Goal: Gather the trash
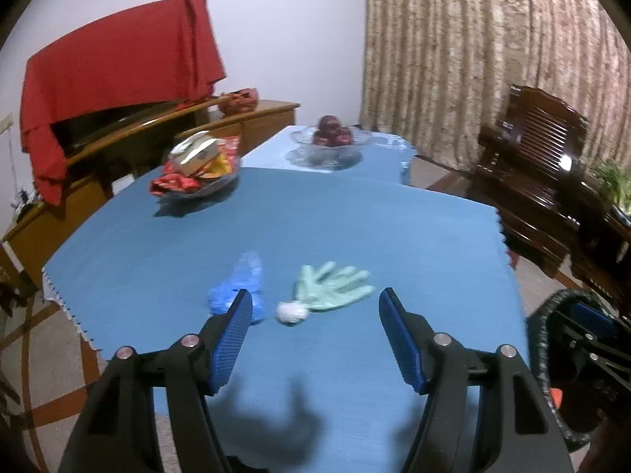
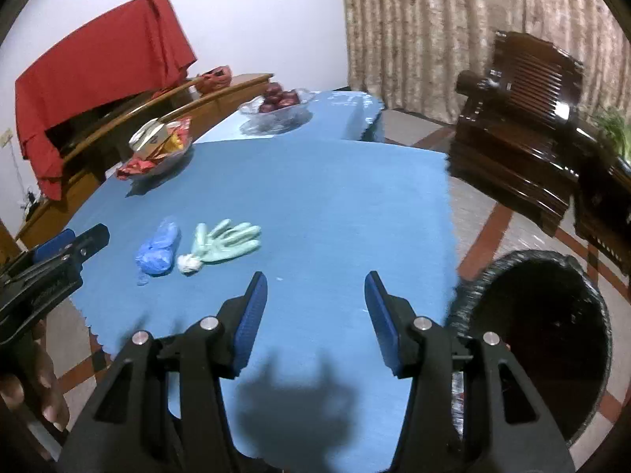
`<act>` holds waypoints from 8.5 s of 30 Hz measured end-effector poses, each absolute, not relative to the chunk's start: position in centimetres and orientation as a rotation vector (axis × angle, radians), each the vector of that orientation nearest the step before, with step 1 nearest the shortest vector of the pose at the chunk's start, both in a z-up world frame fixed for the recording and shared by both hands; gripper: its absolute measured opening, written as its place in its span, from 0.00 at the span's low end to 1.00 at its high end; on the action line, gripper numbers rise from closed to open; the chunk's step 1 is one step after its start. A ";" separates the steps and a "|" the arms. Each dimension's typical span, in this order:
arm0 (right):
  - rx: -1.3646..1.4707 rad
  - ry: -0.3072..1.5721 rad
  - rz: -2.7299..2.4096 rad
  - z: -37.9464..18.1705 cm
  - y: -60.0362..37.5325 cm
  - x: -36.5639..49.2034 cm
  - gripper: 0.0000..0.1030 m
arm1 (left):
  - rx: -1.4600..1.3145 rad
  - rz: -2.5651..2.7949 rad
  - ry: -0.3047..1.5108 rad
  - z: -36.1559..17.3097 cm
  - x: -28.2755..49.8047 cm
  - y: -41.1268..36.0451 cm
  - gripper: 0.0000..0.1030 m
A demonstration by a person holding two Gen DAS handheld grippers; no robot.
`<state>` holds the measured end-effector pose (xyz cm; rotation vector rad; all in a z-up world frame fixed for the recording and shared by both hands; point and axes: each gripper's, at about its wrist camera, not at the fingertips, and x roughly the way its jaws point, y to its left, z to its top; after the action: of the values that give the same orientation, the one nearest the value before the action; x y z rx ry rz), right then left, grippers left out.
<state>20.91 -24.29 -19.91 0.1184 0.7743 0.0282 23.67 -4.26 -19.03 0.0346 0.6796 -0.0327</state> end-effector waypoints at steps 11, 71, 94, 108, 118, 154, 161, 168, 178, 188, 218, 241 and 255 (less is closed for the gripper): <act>0.086 0.798 0.103 -21.6 -16.6 25.1 0.49 | 0.036 0.063 0.690 -21.3 26.6 4.2 0.65; 0.187 0.952 0.040 -36.2 -5.4 40.7 0.27 | 0.074 -0.176 0.870 -36.2 40.7 10.9 0.31; 0.211 0.867 0.088 -29.5 -10.5 35.9 0.06 | 0.077 -0.175 0.813 -30.0 36.2 7.1 0.31; 0.191 0.776 0.072 -22.7 -16.5 29.9 0.06 | 0.073 -0.175 0.763 -23.8 30.8 1.8 0.31; 0.186 0.744 0.022 -20.2 -21.7 25.1 0.06 | 0.063 -0.197 0.748 -21.2 26.7 -2.7 0.31; 0.152 0.755 -0.219 -19.8 -44.5 12.0 0.06 | 0.094 -0.319 0.776 -19.7 16.1 -27.6 0.31; 0.175 0.779 -0.236 -21.9 -49.0 11.1 0.06 | 0.100 -0.342 0.811 -21.0 15.8 -32.1 0.31; 0.213 0.797 -0.252 -24.1 -53.0 11.1 0.06 | 0.132 -0.370 0.852 -23.1 15.3 -36.8 0.31; 0.255 0.874 -0.255 -28.6 -55.4 11.6 0.17 | 0.215 -0.422 0.916 -27.2 15.1 -41.3 0.48; 0.289 0.888 -0.290 -29.5 -56.7 10.5 0.25 | 0.209 -0.397 0.922 -28.0 15.3 -40.1 0.65; 0.302 0.816 -0.360 -21.0 -49.3 5.2 0.55 | 0.147 -0.369 0.773 -19.3 12.8 -28.6 0.87; 0.050 0.542 -0.438 -6.0 -28.9 0.3 0.95 | 0.014 -0.122 0.474 -4.5 8.2 -4.1 0.94; 0.047 0.320 -0.294 1.6 -20.7 -1.8 0.95 | -0.051 0.078 0.315 0.8 2.6 5.0 0.94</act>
<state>-1.82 -20.73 1.61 0.0473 0.3198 -0.2939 2.56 4.98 0.84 -0.0506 0.3155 0.0779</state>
